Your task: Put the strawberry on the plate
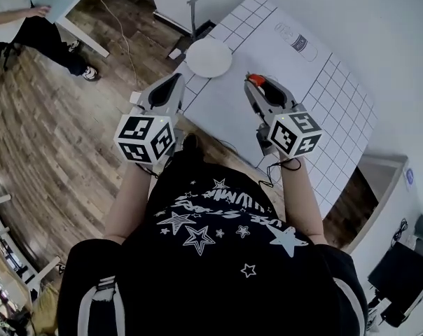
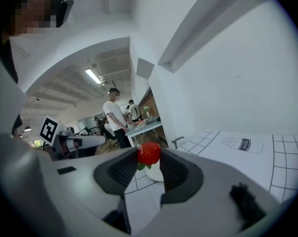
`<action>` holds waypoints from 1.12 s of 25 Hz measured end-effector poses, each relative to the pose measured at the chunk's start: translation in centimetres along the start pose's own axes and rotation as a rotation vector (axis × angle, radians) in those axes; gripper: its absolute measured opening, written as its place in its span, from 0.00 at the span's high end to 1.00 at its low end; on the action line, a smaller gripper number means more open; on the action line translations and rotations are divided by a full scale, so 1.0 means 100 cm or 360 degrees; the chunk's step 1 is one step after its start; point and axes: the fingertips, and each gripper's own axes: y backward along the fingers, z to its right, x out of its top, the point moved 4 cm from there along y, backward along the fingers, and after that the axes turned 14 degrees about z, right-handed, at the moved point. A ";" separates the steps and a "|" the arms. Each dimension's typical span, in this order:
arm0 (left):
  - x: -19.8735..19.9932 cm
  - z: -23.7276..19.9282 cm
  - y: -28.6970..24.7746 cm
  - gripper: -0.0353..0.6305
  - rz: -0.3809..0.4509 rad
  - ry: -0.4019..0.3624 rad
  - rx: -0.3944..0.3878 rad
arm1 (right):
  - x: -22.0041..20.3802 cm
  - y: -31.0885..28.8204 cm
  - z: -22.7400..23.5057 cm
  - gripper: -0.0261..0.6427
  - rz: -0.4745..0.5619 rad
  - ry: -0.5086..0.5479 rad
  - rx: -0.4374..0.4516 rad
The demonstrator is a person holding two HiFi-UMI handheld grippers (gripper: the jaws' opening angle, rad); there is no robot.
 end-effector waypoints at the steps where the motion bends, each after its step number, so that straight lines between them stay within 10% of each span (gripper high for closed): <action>1: 0.001 -0.008 -0.006 0.94 -0.0005 0.0004 -0.0005 | 0.000 -0.009 0.001 0.74 -0.0007 0.0000 -0.0007; 28: -0.020 -0.116 -0.072 0.94 -0.0159 0.0068 -0.0197 | -0.084 -0.136 0.022 0.74 -0.0372 0.0095 -0.0263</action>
